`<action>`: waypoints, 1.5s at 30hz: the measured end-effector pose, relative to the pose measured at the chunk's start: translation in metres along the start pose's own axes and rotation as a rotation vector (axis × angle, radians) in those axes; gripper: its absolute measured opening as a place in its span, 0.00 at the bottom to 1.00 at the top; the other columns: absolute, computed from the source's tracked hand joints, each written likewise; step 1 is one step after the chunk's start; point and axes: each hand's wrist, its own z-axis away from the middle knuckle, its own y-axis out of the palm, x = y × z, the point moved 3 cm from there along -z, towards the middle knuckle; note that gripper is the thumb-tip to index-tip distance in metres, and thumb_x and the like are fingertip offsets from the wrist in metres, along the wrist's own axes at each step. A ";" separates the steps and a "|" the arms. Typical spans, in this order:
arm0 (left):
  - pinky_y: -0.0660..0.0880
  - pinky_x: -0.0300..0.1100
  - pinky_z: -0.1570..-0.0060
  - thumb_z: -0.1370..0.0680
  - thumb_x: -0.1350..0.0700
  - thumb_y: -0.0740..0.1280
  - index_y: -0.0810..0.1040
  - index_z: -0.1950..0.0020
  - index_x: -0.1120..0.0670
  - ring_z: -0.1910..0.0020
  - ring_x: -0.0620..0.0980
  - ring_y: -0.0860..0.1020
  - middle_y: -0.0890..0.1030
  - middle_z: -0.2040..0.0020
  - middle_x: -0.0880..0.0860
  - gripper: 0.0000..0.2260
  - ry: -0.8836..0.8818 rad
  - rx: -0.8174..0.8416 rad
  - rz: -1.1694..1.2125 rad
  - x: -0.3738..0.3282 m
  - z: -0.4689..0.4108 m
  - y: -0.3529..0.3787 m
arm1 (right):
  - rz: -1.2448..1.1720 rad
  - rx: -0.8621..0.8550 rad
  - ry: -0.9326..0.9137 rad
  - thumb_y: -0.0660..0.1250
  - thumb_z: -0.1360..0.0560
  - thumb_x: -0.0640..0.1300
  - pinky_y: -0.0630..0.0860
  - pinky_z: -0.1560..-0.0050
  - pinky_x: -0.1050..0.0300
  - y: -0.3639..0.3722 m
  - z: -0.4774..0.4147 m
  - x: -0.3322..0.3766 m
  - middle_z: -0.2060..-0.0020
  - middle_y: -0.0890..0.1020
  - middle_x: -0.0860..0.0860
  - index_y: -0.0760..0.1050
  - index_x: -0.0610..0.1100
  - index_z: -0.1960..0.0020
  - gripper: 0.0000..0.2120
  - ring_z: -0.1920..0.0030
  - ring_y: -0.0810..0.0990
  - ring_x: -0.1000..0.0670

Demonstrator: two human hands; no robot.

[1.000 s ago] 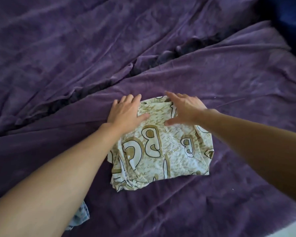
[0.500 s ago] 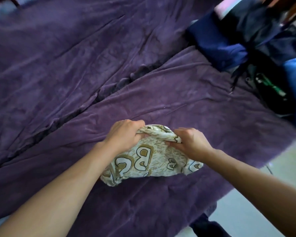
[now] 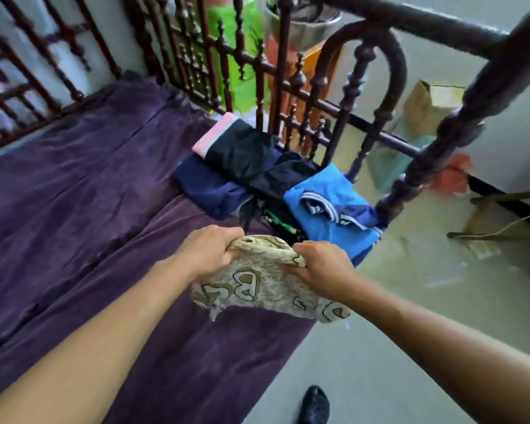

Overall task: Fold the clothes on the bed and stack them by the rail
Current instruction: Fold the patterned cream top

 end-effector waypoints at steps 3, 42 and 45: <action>0.71 0.49 0.57 0.23 0.46 0.66 0.69 0.57 0.45 0.52 0.55 0.77 0.79 0.57 0.48 0.08 0.040 0.032 -0.031 -0.047 -0.038 -0.024 | -0.042 -0.031 0.055 0.65 0.26 0.62 0.68 0.63 0.52 -0.040 0.004 -0.040 0.61 0.79 0.53 0.65 0.51 0.63 0.17 0.55 0.77 0.46; 0.74 0.39 0.49 0.38 0.39 0.78 0.73 0.39 0.49 0.50 0.46 0.78 0.78 0.44 0.50 0.33 -0.355 0.049 0.608 0.057 -0.461 -0.005 | -0.917 0.217 0.924 0.74 0.28 0.47 0.76 0.63 0.57 -0.052 -0.271 -0.249 0.67 0.81 0.45 0.78 0.37 0.61 0.13 0.68 0.78 0.49; 0.74 0.33 0.52 0.37 0.42 0.78 0.71 0.36 0.51 0.50 0.41 0.79 0.78 0.39 0.51 0.34 -0.570 0.124 1.064 0.067 -0.419 0.062 | -0.866 0.158 0.923 0.73 0.28 0.48 0.65 0.78 0.67 -0.038 -0.265 -0.260 0.79 0.76 0.54 0.75 0.42 0.67 0.14 0.80 0.72 0.56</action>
